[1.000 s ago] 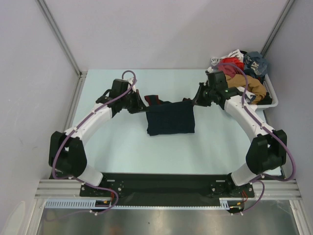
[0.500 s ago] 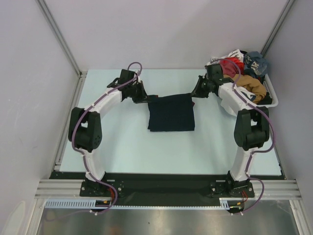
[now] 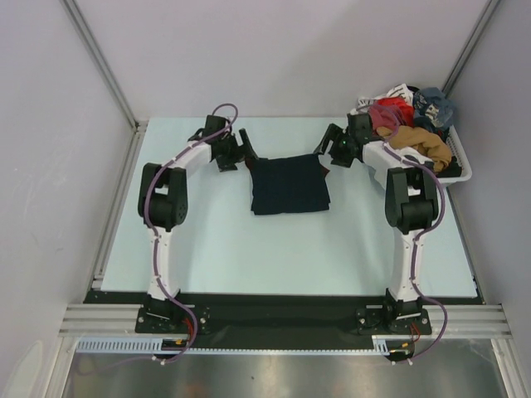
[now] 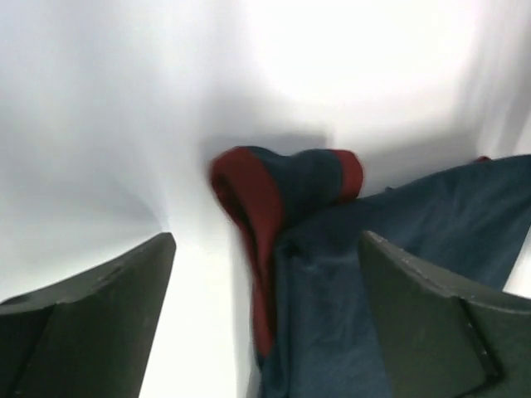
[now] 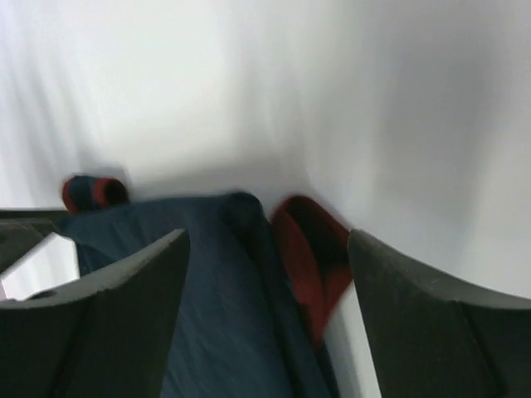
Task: Fold and stack the tank tops
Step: Fold the tank top, then neatly place the folded tank top to the corner
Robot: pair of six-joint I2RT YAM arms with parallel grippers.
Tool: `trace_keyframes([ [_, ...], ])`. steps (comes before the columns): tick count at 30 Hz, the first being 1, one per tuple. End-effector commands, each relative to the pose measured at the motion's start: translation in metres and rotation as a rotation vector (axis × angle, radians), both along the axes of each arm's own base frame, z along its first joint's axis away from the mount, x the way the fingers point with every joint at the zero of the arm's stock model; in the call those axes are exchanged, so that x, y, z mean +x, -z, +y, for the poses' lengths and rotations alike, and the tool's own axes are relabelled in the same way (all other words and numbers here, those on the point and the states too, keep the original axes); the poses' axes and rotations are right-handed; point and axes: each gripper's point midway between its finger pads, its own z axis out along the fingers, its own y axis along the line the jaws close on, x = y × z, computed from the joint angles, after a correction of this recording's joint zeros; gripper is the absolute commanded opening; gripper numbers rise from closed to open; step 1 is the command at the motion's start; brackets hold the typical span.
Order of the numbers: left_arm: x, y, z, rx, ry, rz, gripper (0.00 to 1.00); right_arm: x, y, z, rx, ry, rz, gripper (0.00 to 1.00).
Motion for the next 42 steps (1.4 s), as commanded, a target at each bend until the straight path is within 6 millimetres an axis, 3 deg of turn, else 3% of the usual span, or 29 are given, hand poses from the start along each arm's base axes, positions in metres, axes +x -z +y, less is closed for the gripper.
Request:
trace_keyframes([
  [1, 0.008, -0.057, 0.015, 0.038, -0.058, -0.196, 1.00, -0.009, -0.029, -0.011, -0.011, 0.020, -0.137, 0.83],
  [2, 0.003, -0.062, 0.016, 0.056, -0.057, -0.213, 1.00, -0.015, -0.045, -0.013, -0.014, 0.017, -0.167, 0.82],
  [3, -0.002, -0.066, 0.019, 0.080, -0.051, -0.222, 1.00, -0.021, -0.045, -0.014, -0.022, 0.007, -0.166, 0.80],
  [4, -0.012, -0.070, 0.017, 0.094, -0.043, -0.224, 1.00, -0.034, -0.032, -0.014, -0.025, -0.004, -0.136, 0.76],
  [6, -0.026, -0.069, 0.010, 0.100, -0.010, -0.212, 1.00, -0.046, -0.039, -0.010, -0.004, -0.041, -0.155, 0.73],
  [9, -0.050, -0.066, -0.008, 0.070, 0.041, -0.204, 1.00, -0.062, -0.026, -0.007, -0.011, -0.085, -0.133, 0.76],
  [13, -0.078, -0.043, -0.024, 0.079, 0.075, -0.152, 0.99, -0.071, -0.009, -0.005, -0.021, -0.109, -0.085, 0.72],
  [18, -0.089, -0.012, -0.037, 0.056, 0.097, -0.064, 0.87, -0.076, 0.009, 0.000, -0.030, -0.131, -0.036, 0.71],
  [20, -0.089, -0.005, -0.038, 0.056, 0.098, -0.047, 0.84, -0.078, 0.021, 0.001, -0.021, -0.130, -0.004, 0.61],
  [23, -0.087, 0.005, -0.039, 0.059, 0.097, -0.036, 0.72, -0.081, 0.035, 0.005, -0.001, -0.138, 0.029, 0.47],
  [24, -0.084, 0.010, -0.039, 0.059, 0.096, -0.029, 0.58, -0.080, 0.038, 0.006, 0.008, -0.138, 0.035, 0.45],
  [25, -0.083, 0.012, -0.040, 0.058, 0.098, -0.026, 0.51, -0.080, 0.041, 0.008, 0.015, -0.137, 0.045, 0.38],
  [29, -0.080, 0.020, -0.048, 0.027, 0.108, -0.007, 0.36, -0.084, 0.062, 0.013, 0.034, -0.139, 0.098, 0.29],
  [30, -0.080, 0.025, -0.048, 0.027, 0.107, 0.005, 0.23, -0.085, 0.066, 0.013, 0.039, -0.137, 0.107, 0.26],
  [31, -0.077, 0.025, -0.049, 0.025, 0.106, 0.003, 0.19, -0.086, 0.068, 0.015, 0.047, -0.137, 0.113, 0.21],
  [36, -0.074, 0.032, -0.031, 0.051, 0.064, 0.028, 0.06, -0.086, 0.073, 0.026, 0.045, -0.149, 0.118, 0.11],
  [39, -0.073, 0.035, -0.011, 0.074, 0.022, 0.033, 0.06, -0.087, 0.074, 0.036, 0.050, -0.159, 0.119, 0.08],
  [42, -0.074, 0.038, 0.018, 0.090, -0.031, 0.048, 0.00, -0.090, 0.072, 0.059, 0.060, -0.183, 0.117, 0.07],
])
